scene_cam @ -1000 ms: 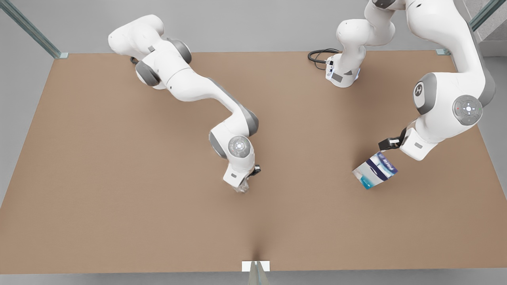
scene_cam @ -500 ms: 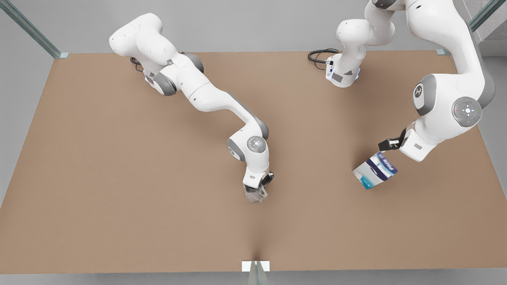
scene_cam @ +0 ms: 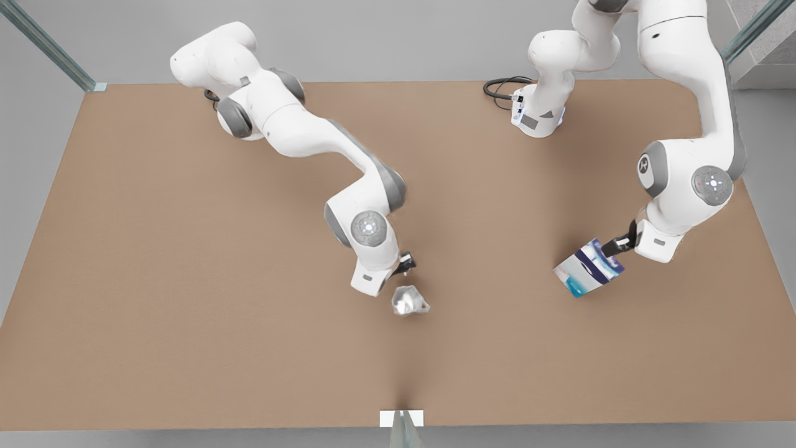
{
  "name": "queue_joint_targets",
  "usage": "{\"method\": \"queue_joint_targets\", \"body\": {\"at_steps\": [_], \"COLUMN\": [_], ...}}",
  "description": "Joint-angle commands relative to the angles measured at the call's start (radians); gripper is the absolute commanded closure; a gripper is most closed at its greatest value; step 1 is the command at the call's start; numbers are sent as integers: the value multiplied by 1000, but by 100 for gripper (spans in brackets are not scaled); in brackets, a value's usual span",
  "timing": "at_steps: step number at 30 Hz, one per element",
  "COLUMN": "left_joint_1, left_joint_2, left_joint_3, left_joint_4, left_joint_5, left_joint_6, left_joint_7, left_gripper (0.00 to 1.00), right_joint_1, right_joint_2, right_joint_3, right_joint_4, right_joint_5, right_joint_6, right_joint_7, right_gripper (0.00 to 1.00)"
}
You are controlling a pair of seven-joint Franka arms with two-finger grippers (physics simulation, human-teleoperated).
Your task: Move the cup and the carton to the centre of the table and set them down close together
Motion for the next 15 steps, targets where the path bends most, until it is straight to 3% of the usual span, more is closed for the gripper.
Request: {"method": "queue_joint_targets", "body": {"at_steps": [1, 3, 5, 8, 9, 10, 12, 15], "left_joint_1": [11, 11, 10, 11, 11, 10, 7, -1], "left_joint_2": [7, 20, 39, 83, 86, 86, 82, 88], "left_joint_3": [3, 3, 3, 3, 3, 3, 3, 5], "left_joint_4": [-5, -26, -23, 5, 5, 5, 3, 5], "left_joint_5": [-67, -70, -70, -70, -70, -68, -67, -64], "left_joint_6": [7, 35, 44, 44, 45, 44, 42, 42], "left_joint_7": [-3, -38, -78, -115, -116, -141, -171, -188], "left_gripper": [0, 0, 0, 0, 0, 0, 0, 0], "right_joint_1": [-29, -159, -327, -584, -728, -795, -787, -764], "right_joint_2": [-19, -134, -297, -642, -792, -886, -934, -923], "right_joint_3": [2, 19, 92, 184, 310, 348, 286, 204], "right_joint_4": [-2, -7, -71, -485, -700, -829, -927, -926], "right_joint_5": [-1, 2, -1, -28, -77, -83, -112, -109], "right_joint_6": [-23, -226, -393, -401, -312, -263, -227, -215], "right_joint_7": [0, -25, -26, -109, -111, -112, -137, -180], "right_gripper": [3, 0, 0, 0, 0, 0, 0, 0]}}
